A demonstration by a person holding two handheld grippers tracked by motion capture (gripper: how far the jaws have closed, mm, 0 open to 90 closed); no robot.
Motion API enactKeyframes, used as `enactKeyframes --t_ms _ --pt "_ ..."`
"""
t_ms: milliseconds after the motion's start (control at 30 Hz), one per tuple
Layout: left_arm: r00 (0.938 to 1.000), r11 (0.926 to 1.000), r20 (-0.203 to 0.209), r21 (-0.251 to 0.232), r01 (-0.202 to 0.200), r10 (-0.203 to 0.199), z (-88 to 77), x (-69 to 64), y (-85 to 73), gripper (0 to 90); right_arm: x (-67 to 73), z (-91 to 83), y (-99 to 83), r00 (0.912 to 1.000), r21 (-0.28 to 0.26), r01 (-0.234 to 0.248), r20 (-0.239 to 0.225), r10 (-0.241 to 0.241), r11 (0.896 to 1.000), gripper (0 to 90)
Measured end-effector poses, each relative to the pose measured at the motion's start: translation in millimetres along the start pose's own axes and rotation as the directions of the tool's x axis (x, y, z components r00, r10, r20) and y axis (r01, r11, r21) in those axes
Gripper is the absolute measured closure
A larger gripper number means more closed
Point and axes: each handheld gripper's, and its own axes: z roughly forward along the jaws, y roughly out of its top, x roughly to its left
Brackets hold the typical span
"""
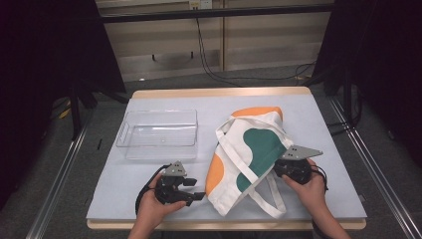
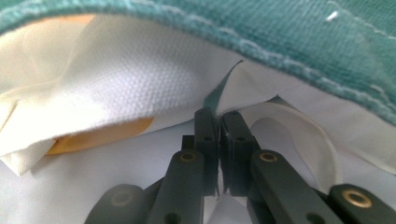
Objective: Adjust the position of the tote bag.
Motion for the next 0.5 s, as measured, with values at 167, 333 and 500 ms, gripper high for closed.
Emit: enactKeyframes --t_ms 167,333,500 --pt "0.9995 0.9992 -0.011 0.026 -0.03 0.03 9.4 -6.6 3.6 24.3 0.2 -0.2 0.2 1.0 -0.004 -0.005 0.003 0.005 1.0 86.2" --pt "0.9993 0.9995 -0.021 -0.003 -0.031 0.031 17.2 -10.2 5.4 26.5 0.9 -0.1 0.5 0.9999 -0.008 -0.007 0.008 0.007 1.0 86.1" --pt "0.998 0.9978 -0.02 -0.025 -0.061 0.06 21.5 -12.8 8.3 43.6 2.8 0.7 0.6 0.9999 -0.004 -0.007 0.012 0.007 1.0 86.0"
